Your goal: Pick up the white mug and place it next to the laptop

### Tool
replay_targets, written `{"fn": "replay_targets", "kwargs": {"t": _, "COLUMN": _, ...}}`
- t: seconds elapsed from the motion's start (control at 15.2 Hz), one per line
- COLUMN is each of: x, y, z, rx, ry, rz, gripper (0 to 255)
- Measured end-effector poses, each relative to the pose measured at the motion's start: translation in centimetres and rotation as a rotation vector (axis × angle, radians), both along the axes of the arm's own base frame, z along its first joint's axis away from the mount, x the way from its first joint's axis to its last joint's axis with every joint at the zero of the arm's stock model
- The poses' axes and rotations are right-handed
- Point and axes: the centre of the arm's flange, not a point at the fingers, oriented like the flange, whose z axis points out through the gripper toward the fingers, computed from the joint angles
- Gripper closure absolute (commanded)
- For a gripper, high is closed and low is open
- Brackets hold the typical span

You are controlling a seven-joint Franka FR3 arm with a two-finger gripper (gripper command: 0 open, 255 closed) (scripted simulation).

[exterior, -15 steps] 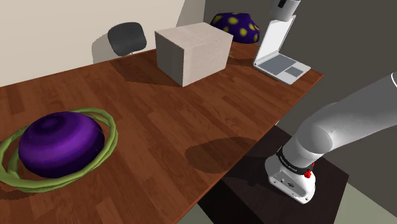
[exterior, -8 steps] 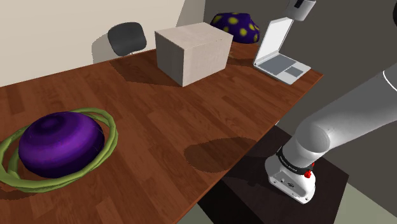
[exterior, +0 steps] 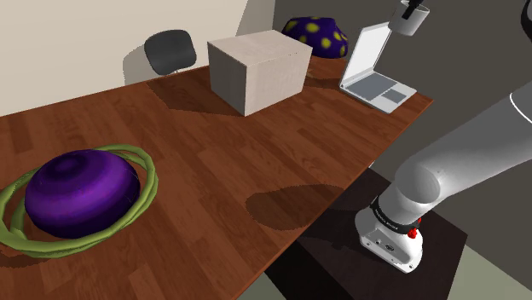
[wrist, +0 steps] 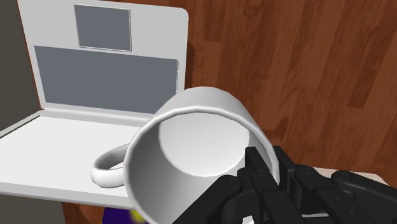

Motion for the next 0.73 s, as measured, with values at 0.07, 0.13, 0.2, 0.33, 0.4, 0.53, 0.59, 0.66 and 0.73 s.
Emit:
{"fn": "replay_targets", "kwargs": {"t": 0.07, "x": -0.1, "y": 0.0, "z": -0.5, "rx": 0.0, "ry": 0.0, "rz": 0.0, "gripper": 255}}
{"fn": "replay_targets", "kwargs": {"t": 0.13, "x": -0.1, "y": -0.1, "z": -1.0, "rx": 0.0, "ry": 0.0, "rz": 0.0, "gripper": 255}}
{"fn": "replay_targets", "kwargs": {"t": 0.2, "x": -0.1, "y": -0.1, "z": -1.5, "rx": 0.0, "ry": 0.0, "rz": 0.0, "gripper": 255}}
{"fn": "replay_targets", "kwargs": {"t": 0.33, "x": 0.0, "y": -0.1, "z": -2.5, "rx": 0.0, "ry": 0.0, "rz": 0.0, "gripper": 255}}
{"fn": "replay_targets", "kwargs": {"t": 0.4, "x": -0.1, "y": -0.2, "z": -3.0, "rx": 0.0, "ry": 0.0, "rz": 0.0, "gripper": 255}}
{"fn": "replay_targets", "kwargs": {"t": 0.53, "x": -0.1, "y": -0.2, "z": -4.1, "rx": 0.0, "ry": 0.0, "rz": 0.0, "gripper": 255}}
{"fn": "replay_targets", "kwargs": {"t": 0.59, "x": -0.1, "y": -0.1, "z": -4.6, "rx": 0.0, "ry": 0.0, "rz": 0.0, "gripper": 255}}
{"fn": "replay_targets", "kwargs": {"t": 0.66, "x": -0.1, "y": -0.1, "z": -5.2, "rx": 0.0, "ry": 0.0, "rz": 0.0, "gripper": 255}}
{"fn": "replay_targets", "kwargs": {"t": 0.73, "x": -0.1, "y": -0.1, "z": -5.8, "rx": 0.0, "ry": 0.0, "rz": 0.0, "gripper": 255}}
